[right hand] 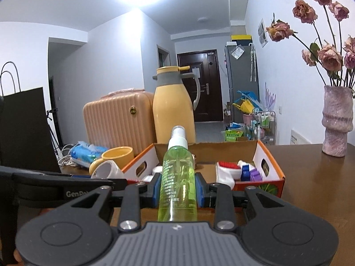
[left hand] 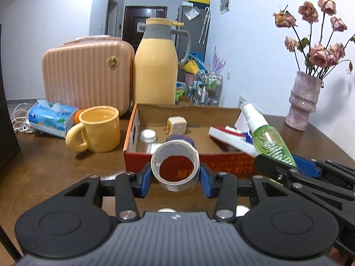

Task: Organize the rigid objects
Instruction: 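Lift the tape roll and spray bottle toward the cardboard box with both tools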

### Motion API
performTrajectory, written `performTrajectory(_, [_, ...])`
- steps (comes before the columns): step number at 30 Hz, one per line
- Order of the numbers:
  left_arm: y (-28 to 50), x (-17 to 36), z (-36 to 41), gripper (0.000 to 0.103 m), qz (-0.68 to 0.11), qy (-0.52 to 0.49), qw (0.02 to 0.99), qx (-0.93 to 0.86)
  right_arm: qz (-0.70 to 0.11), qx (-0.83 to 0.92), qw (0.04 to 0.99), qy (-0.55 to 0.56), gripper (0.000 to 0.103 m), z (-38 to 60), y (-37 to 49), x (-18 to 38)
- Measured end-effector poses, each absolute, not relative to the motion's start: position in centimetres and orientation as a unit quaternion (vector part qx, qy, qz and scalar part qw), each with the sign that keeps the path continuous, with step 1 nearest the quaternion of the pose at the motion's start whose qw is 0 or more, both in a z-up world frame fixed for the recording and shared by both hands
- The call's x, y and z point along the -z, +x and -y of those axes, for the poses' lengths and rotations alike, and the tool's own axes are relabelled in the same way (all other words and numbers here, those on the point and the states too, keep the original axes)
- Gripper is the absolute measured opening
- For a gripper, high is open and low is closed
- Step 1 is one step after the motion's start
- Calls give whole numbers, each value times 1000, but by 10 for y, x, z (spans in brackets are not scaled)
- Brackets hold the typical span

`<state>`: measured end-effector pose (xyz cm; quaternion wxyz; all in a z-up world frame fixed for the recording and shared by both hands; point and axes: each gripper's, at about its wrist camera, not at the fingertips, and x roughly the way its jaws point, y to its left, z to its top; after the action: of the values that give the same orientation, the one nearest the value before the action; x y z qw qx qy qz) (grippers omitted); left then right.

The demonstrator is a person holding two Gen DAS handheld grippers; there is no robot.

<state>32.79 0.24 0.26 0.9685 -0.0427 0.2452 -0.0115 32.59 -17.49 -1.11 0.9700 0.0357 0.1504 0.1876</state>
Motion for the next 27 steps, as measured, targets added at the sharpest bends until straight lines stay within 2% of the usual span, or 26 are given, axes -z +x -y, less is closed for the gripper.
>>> performTrajectory(27, [395,-19,13,45,-202,-56,978,-11,-119,-138,982,56,30,199,401,-2])
